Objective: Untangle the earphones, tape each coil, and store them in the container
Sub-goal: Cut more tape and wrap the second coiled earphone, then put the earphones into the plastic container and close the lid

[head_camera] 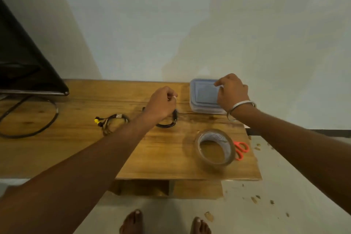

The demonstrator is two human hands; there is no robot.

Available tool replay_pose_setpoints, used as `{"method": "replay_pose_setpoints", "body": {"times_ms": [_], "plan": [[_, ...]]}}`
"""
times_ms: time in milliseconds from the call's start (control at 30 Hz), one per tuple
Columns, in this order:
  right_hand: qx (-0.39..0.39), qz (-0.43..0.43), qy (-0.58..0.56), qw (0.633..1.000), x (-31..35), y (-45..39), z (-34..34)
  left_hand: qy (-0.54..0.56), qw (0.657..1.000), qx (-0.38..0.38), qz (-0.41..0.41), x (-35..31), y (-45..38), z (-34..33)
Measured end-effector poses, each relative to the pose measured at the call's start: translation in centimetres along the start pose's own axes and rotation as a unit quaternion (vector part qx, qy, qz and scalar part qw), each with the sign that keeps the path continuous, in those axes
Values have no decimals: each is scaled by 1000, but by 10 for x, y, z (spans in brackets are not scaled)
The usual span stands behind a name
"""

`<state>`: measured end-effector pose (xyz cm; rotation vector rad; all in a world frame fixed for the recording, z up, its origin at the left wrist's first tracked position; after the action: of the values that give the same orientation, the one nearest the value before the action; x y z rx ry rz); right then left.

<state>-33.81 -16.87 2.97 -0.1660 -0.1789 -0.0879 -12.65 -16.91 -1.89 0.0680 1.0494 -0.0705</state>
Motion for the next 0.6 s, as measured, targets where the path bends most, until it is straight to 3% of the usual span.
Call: {"method": "replay_pose_setpoints", "body": {"times_ms": [100,200,467,600], "plan": [[3,-52,14,999,-39,4,-3,16,999,13,42,-3,-8,-29],[57,-101,-41,992,-62,11,-23,46,994,19,94,5,-10,-50],[81,-123,-92,985,-65,16,-46,152,976,4,155,19,-11,-71],[81,-127,-98,984,-62,18,-43,150,977,-16,152,20,-10,-66]]}}
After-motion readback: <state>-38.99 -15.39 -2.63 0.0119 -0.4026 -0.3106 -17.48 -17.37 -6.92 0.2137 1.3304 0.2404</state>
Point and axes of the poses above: each hand's wrist, its own y-axis away from the middle knuckle, its own z-axis out of the back of the hand, x = y × z, the point moved 10 cm from there along -y, towards the middle knuckle, and after that the axes turned 8 degrees about y, right-handed, at the moved point
